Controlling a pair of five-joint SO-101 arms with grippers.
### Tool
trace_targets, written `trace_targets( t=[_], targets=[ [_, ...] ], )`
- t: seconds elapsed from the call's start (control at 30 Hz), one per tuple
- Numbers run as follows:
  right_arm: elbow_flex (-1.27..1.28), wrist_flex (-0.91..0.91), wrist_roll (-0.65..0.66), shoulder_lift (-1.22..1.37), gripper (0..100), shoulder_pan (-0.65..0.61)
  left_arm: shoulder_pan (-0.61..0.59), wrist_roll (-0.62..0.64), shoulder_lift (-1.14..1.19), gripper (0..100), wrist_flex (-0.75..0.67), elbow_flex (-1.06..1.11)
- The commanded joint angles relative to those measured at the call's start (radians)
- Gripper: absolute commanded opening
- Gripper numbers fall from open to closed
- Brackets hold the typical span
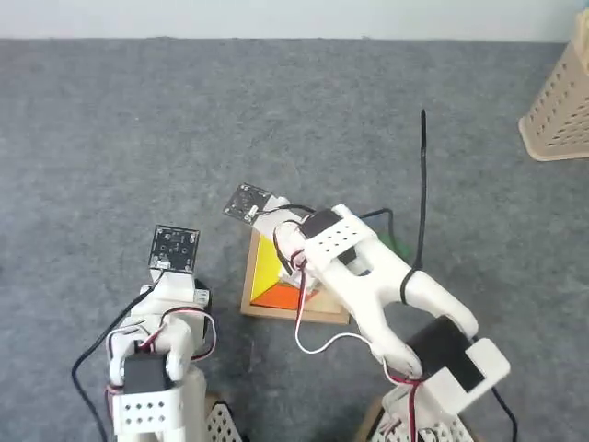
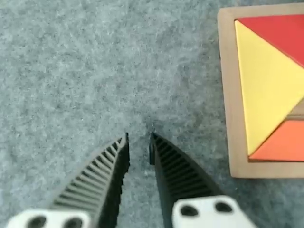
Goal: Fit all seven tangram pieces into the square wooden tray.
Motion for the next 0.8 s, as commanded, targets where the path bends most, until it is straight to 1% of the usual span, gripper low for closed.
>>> trace_targets(
  t=[0.0,0.13,0.27,0.37,0.47,0.57,0.6,0.7,0.77],
  targets=[
    [-0.046,0.001,-0.011,0.015,0.6,-0.036,0.002,0.008,-0.021,7,0.000,-0.008],
    [-0.046,0.035,-0.011,-0.036,0.6,-0.024,0.002,0.008,-0.021,7,0.000,-0.008],
    [-0.044,0.122,-0.011,-0.200,0.6,-0.008,0.002,0.008,-0.021,7,0.000,-0.008],
    [-0.041,0.197,-0.008,-0.321,0.6,0.036,0.002,0.008,-0.021,7,0.000,-0.008],
    [-0.041,0.246,-0.002,-0.395,0.6,0.137,0.002,0.008,-0.021,7,0.000,-0.008],
    [-0.043,0.294,0.046,-0.386,0.7,0.265,0.002,0.008,-0.021,7,0.000,-0.008],
    [-0.038,0.302,0.043,-0.372,0.7,0.309,0.002,0.008,-0.021,7,0.000,-0.008],
    [-0.020,0.294,-0.026,-0.318,0.7,0.429,0.002,0.008,-0.021,7,0.000,-0.008],
    [-0.012,0.277,-0.041,-0.274,1.6,0.481,0.002,0.008,-0.021,7,0.000,-0.008]
  ],
)
